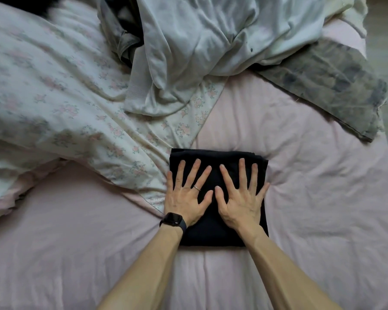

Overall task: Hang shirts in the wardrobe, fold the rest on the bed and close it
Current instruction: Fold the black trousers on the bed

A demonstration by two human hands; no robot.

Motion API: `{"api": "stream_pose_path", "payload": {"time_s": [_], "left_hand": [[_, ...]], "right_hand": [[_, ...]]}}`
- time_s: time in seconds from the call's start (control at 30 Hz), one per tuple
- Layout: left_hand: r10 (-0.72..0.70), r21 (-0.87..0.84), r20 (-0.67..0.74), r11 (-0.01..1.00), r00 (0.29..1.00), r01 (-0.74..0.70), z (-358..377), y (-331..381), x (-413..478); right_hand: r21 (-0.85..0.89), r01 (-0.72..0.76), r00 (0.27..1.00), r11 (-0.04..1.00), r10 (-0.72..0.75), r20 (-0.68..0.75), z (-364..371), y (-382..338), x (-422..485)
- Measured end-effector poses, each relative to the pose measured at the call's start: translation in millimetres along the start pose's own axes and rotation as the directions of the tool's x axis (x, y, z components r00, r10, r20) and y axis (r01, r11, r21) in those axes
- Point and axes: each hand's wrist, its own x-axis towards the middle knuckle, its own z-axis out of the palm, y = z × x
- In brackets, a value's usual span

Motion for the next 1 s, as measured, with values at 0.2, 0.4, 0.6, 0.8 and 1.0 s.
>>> {"api": "stream_pose_path", "payload": {"time_s": [0.2, 0.4, 0.6, 0.8, 1.0], "left_hand": [[-0.387, -0.217, -0.037, 0.903, 0.921, 0.371, -25.1, 25.5, -44.2], [-0.480, -0.356, 0.176, 0.783, 0.859, 0.510, -46.6, 22.7, -41.4], [-0.440, -0.269, 0.248, 0.825, 0.863, 0.497, -51.0, 26.0, -30.6], [-0.497, -0.123, 0.235, 0.837, 0.836, 0.532, -63.3, 54.3, -31.0], [-0.491, -0.142, 0.287, 0.827, 0.822, 0.544, -77.8, 69.5, -39.1]], "right_hand": [[0.096, -0.161, 0.984, 0.982, 0.167, -0.057, -28.4, -5.5, -31.1], [0.218, -0.343, 0.939, 0.914, 0.331, 0.090, -47.6, -5.4, -41.6], [0.122, -0.295, 0.953, 0.948, 0.282, 0.113, -44.3, -5.1, -38.5], [0.189, -0.297, 0.953, 0.936, 0.278, 0.120, -44.7, -1.7, -36.4], [0.202, -0.282, 0.958, 0.938, 0.264, 0.114, -66.5, -4.8, -45.5]]}}
